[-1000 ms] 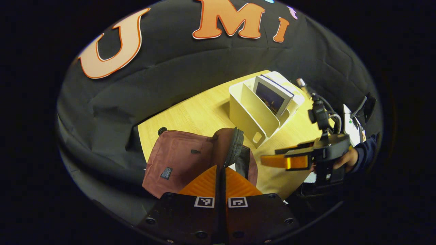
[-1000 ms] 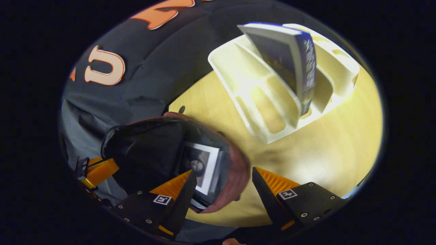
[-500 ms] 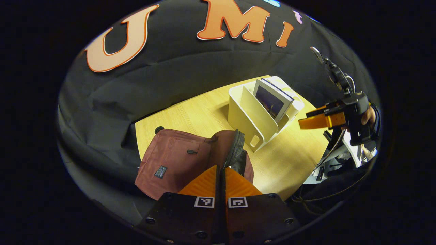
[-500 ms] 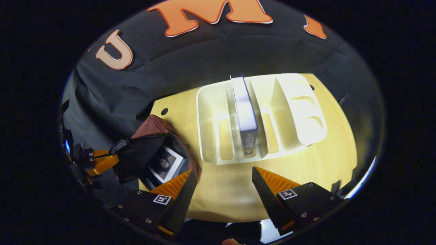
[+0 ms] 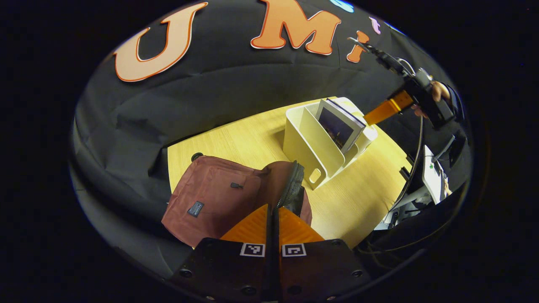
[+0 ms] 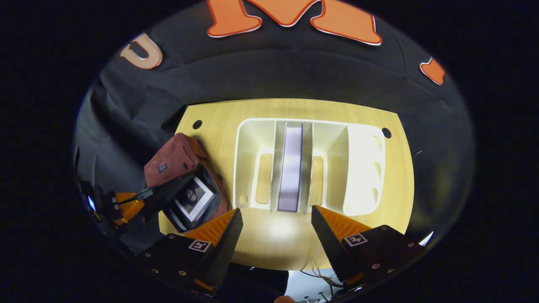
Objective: Open the schoolbag, grab two books from the bookshelf and put them into the schoolbag.
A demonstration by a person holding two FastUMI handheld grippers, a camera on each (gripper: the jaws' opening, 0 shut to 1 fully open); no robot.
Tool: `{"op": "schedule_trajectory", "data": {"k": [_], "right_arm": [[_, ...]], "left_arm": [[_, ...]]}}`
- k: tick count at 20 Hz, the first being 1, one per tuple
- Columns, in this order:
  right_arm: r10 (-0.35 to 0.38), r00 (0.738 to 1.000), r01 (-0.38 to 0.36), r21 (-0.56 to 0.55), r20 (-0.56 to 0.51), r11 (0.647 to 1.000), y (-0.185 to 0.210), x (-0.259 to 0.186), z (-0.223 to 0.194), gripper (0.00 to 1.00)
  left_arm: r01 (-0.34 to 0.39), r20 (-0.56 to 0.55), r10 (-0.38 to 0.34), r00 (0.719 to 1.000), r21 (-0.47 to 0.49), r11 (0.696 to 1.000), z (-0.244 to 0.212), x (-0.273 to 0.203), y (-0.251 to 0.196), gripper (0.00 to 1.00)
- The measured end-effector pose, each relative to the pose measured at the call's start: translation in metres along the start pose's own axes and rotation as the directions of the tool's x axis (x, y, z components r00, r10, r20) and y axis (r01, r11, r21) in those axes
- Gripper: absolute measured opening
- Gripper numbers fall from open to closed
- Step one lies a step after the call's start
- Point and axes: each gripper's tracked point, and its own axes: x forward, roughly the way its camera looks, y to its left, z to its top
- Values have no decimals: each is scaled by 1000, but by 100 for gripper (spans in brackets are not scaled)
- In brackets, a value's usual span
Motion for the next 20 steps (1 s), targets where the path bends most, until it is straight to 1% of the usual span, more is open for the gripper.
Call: {"op": "schedule_trajectory", "data": {"k": [1,2,3,5,6,7,9,11,12,13,14,15,16,17,18,20], "right_arm": [[-15,999,14,-8,-31,1000,-6,8,4,98],[-23,998,24,14,-50,1000,-9,17,9,98],[-3,995,5,20,-98,1000,-5,24,7,98],[-17,988,16,-5,-151,1000,-5,39,8,98],[-44,988,40,-30,-150,999,-9,46,11,98],[-57,987,51,-45,-151,998,-9,54,15,98],[-52,984,47,-31,-170,998,-4,63,19,97],[-51,980,47,-23,-194,999,-3,72,22,90],[-58,976,53,-28,-211,998,-4,76,22,83],[-67,971,61,-34,-228,998,-5,80,21,79],[-83,966,76,-38,-244,996,-8,84,19,71],[-98,963,92,-37,-253,995,-12,88,19,67],[-111,961,108,-27,-253,994,-15,90,21,48],[-112,959,113,-9,-259,993,-15,88,22,60],[-108,959,114,7,-261,993,-15,89,23,40],[-113,956,123,19,-269,992,-19,81,22,35]], "left_arm": [[-2,0,2,1000,1,1000,1,-1,0,1],[-5,-6,5,1000,5,1000,1,0,0,1],[-7,-8,7,1000,11,1000,0,-1,0,1],[-17,-18,17,1000,24,1000,4,0,1,1],[-22,-19,23,1000,33,999,4,-2,3,1],[-24,-21,25,999,40,999,6,-3,3,1],[-31,-21,32,999,47,998,10,-3,5,1],[-37,-23,38,999,49,998,10,-4,8,1],[-36,-23,37,999,45,998,11,-3,8,1],[-35,-22,36,999,41,999,10,-3,9,1],[-35,-20,36,999,39,999,10,-3,9,1],[-35,-19,35,999,36,999,8,-4,9,1],[-33,-16,34,999,32,999,8,-4,9,1],[-32,-16,32,999,28,999,6,-3,10,1],[-31,-14,31,999,26,999,6,-3,10,1],[-26,-9,26,1000,24,999,6,-2,9,1]]}}
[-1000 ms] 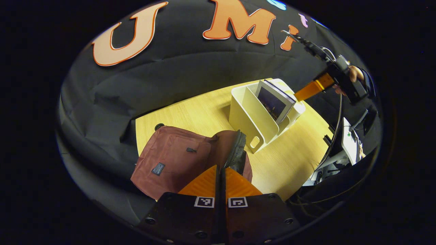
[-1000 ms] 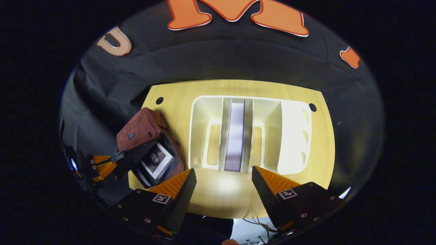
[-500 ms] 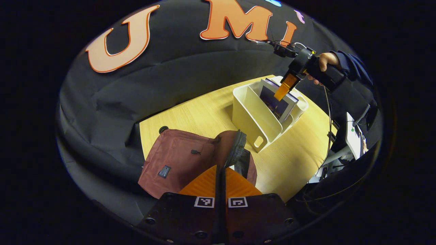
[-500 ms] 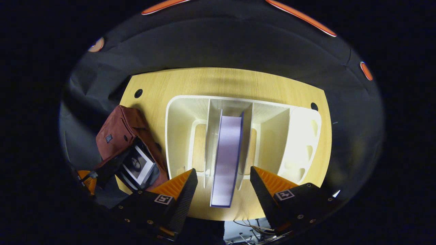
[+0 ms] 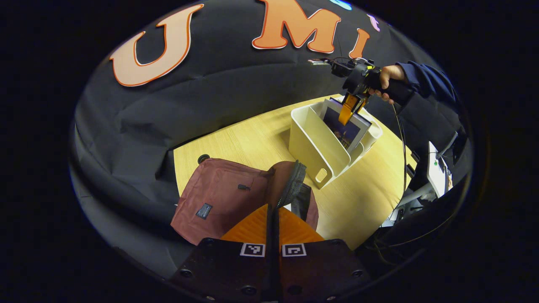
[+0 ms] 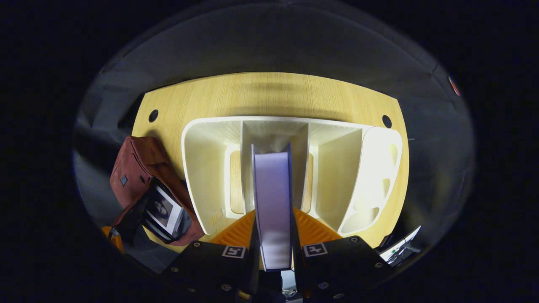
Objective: Open the schoolbag, grab two books from the bookshelf and put them into the schoolbag.
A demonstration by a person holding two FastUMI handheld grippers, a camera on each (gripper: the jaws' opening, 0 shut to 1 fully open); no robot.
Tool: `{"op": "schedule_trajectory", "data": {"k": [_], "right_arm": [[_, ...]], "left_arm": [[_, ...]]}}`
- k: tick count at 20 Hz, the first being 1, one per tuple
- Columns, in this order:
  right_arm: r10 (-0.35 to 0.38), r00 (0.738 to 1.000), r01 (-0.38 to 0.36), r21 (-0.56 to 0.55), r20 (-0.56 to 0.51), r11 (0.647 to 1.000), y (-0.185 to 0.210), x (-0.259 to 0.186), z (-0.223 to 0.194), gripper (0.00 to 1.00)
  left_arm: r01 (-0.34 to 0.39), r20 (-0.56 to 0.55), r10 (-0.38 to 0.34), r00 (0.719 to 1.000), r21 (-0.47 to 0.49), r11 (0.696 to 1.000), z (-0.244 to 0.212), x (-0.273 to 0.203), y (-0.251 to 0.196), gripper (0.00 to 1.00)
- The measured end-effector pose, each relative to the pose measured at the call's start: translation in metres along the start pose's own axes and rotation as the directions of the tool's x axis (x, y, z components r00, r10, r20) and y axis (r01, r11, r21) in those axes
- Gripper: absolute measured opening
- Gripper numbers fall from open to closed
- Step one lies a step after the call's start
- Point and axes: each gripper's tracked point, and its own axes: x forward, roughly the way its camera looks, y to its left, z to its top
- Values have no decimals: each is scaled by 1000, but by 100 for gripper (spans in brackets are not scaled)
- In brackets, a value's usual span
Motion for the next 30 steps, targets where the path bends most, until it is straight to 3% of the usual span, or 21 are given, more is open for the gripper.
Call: {"op": "schedule_trajectory", "data": {"k": [6,14,15,16,19,25,30], "right_arm": [[100,994,-101,10,40,995,11,-64,-25,32],[147,975,-157,51,169,986,-9,-167,-60,31],[165,968,-180,67,190,981,-8,-176,-63,40],[190,960,-210,78,206,975,-6,-185,-68,31],[271,928,-308,116,254,944,3,-189,-86,30],[491,824,-547,170,282,820,68,-147,-121,28],[609,750,-653,144,260,743,131,-120,-148,28]], "left_arm": [[18,16,-18,1000,-3,1000,-1,1,-1,1],[34,40,-33,999,-13,999,-7,-4,3,1],[35,44,-35,998,-11,999,-7,-4,3,1],[33,45,-32,998,-13,999,-5,-3,3,1],[37,53,-36,998,-9,999,-4,-4,4,1],[29,42,-29,999,9,1000,-4,-8,7,1],[-3,50,3,999,1,1000,13,-15,17,1]]}}
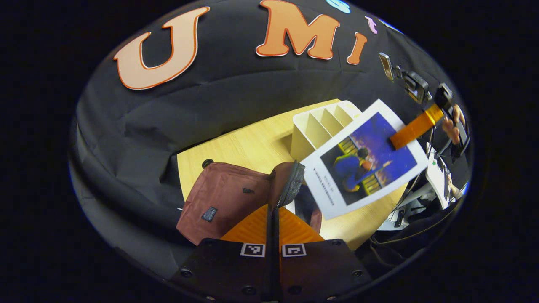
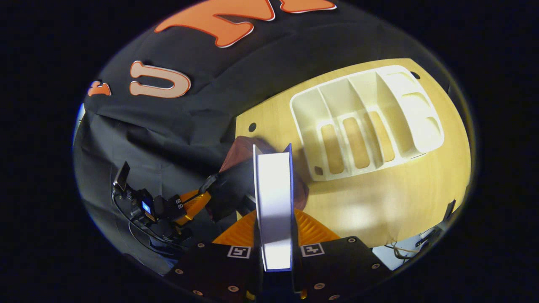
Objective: Open the schoolbag, grab two books from the bookshelf and put them into the schoolbag.
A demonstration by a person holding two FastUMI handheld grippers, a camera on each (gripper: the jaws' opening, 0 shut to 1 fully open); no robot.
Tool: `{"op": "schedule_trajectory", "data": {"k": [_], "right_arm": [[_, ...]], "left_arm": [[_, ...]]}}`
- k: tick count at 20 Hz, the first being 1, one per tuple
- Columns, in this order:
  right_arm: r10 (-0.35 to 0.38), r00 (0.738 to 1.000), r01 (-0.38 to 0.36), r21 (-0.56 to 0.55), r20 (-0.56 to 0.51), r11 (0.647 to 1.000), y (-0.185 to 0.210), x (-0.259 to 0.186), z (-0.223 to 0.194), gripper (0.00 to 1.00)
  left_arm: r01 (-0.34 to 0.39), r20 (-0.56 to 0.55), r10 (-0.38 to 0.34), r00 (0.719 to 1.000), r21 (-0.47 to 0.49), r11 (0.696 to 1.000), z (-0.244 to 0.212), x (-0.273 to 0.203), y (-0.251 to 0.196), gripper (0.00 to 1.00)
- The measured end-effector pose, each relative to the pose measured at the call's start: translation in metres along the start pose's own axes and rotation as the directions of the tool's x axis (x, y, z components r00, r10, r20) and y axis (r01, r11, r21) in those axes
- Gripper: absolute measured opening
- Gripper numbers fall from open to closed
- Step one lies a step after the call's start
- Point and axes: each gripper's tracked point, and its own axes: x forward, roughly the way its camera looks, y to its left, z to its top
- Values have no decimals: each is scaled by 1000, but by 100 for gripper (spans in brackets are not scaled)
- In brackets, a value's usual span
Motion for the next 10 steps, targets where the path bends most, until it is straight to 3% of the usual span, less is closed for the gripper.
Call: {"op": "schedule_trajectory", "data": {"k": [4,10], "right_arm": [[55,998,-55,43,0,998,13,27,-20,28],[73,997,-74,160,14,984,13,91,-45,28]], "left_arm": [[-11,3,12,1000,-21,1000,9,-4,5,1],[2,-9,-2,1000,-20,1000,11,-10,5,1]]}}
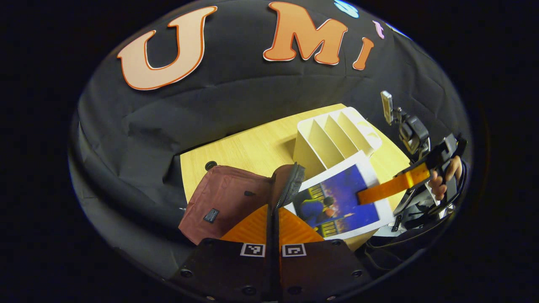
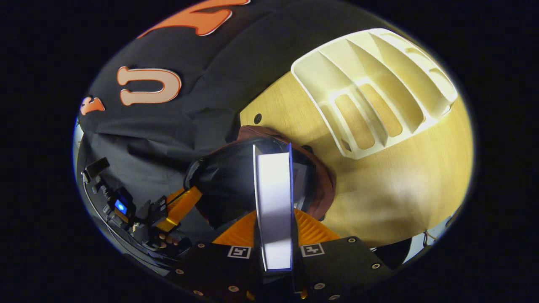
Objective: Open the schoolbag, grab two books from the bookshelf and put them into the schoolbag.
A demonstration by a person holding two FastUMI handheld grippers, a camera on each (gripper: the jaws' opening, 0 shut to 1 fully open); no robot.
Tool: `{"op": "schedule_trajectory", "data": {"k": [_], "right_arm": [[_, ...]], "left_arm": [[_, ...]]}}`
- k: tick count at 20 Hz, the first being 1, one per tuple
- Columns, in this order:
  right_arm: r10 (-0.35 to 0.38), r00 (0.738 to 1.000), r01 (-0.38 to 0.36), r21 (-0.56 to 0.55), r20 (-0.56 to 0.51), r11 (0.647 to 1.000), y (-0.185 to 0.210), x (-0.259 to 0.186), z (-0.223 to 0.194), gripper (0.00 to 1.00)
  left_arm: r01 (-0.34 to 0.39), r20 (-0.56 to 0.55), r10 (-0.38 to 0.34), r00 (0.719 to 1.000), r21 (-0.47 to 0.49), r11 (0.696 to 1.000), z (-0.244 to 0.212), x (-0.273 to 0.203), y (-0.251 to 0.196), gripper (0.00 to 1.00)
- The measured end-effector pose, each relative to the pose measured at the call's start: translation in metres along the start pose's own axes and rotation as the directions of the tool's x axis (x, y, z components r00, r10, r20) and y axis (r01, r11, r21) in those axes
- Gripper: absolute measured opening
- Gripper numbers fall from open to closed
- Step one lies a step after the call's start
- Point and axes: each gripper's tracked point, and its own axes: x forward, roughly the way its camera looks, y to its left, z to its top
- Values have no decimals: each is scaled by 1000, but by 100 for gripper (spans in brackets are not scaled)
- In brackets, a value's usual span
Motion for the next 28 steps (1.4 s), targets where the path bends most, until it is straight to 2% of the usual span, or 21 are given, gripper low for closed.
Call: {"op": "schedule_trajectory", "data": {"k": [4,9,15,19,21,22,23,24,25,26,28], "right_arm": [[66,998,-67,91,18,994,9,45,-5,28],[77,996,-81,108,40,991,17,88,-11,28],[154,985,-165,161,83,973,27,119,-10,28],[171,983,-182,184,71,966,29,135,-17,29],[129,991,-132,192,29,972,20,150,-22,33],[111,994,-110,198,9,974,16,154,-22,40],[106,994,-104,194,-2,976,18,151,-24,60],[93,996,-92,189,3,978,18,150,-21,39],[76,997,-77,180,14,981,14,142,-17,80],[57,998,-59,161,21,985,10,136,-13,62],[13,999,-17,130,33,991,-1,126,-6,96]], "left_arm": [[12,-5,-12,1000,7,1000,4,-1,-8,1],[25,-1,-25,1000,19,1000,5,0,-14,1],[54,14,-55,998,25,998,4,-4,-24,0],[71,7,-72,997,60,996,-1,1,-33,1],[67,3,-67,998,74,995,-2,3,-33,0],[64,-2,-64,998,70,995,-3,4,-30,1],[61,0,-61,998,61,996,-3,5,-27,1],[60,2,-60,998,51,997,-4,6,-23,0],[58,2,-58,998,41,997,-5,7,-21,1],[60,2,-60,998,28,998,-5,7,-19,0],[61,9,-61,998,14,998,-6,7,-19,1]]}}
